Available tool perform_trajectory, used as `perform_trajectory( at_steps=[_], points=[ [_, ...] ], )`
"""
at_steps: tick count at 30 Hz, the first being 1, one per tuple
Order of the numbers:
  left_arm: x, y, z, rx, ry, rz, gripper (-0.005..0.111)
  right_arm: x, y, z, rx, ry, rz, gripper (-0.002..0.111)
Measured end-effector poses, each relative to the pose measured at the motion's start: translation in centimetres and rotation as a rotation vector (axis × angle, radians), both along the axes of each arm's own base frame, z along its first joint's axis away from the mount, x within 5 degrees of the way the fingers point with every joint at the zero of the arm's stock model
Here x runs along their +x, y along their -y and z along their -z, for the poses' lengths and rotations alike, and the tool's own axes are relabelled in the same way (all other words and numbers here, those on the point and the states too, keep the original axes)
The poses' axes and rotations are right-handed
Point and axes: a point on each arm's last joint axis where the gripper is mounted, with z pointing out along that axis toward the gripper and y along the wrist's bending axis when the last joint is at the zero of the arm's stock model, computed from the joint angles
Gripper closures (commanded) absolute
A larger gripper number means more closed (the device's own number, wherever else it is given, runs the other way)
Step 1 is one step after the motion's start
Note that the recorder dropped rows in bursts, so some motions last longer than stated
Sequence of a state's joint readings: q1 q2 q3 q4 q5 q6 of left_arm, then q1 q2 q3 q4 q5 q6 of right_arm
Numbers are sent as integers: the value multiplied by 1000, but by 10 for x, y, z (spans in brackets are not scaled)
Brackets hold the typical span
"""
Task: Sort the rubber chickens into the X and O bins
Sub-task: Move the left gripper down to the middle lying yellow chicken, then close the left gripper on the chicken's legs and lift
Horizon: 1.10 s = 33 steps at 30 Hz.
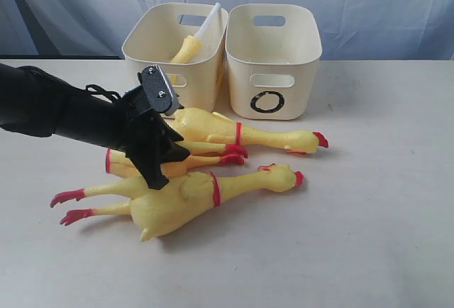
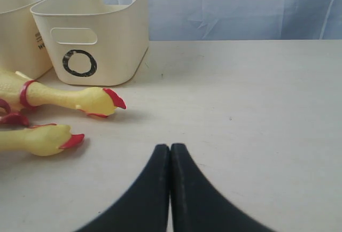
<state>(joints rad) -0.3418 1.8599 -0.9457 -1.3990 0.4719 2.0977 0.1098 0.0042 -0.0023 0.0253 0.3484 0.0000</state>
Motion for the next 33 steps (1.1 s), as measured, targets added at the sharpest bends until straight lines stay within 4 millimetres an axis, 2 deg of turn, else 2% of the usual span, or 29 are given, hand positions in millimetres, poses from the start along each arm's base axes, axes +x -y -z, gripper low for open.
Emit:
perform_trajectory(
  at_steps=[17,22,28,33],
  points=[
    [-1,1,-5,-10,8,12,107,0,0,0,0,0,0,109],
    [-5,2,-21,-40,38,35,107,0,0,0,0,0,0,109],
    [-13,0,-49,-54,87,50,107,0,0,0,0,0,0,109],
    [-21,-5,-82,-64,183,44,107,0,0,0,0,0,0,109]
  ],
)
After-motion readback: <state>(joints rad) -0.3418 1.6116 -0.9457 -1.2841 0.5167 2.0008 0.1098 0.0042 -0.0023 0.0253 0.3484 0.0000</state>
